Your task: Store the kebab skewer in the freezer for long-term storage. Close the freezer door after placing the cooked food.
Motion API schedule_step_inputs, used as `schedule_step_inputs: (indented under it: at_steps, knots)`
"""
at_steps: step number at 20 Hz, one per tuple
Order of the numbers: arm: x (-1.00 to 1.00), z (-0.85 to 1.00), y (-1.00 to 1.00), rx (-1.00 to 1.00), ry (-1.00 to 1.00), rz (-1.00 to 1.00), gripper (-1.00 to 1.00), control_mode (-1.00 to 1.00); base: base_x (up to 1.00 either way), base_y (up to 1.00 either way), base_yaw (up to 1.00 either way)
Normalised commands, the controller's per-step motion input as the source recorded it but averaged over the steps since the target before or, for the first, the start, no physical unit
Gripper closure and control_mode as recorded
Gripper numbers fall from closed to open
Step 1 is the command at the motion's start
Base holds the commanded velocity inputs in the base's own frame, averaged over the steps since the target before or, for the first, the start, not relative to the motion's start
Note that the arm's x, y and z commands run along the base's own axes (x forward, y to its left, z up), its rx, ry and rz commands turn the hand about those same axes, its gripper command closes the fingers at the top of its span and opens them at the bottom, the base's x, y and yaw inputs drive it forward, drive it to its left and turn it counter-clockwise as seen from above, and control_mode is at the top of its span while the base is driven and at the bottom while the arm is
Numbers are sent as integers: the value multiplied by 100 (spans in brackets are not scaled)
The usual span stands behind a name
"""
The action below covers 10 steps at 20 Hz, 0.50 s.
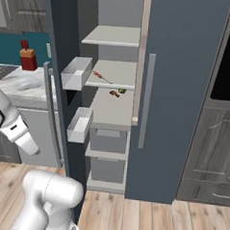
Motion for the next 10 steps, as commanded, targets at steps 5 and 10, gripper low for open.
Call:
schedule_step_inputs:
  at_steps: [5, 10]
  knots:
    - [96, -31, 92, -25, -1, -22, -100, -100, 0, 0, 0]
    - [87, -10, 92, -20, -8, -20, -100, -100, 0, 0, 0]
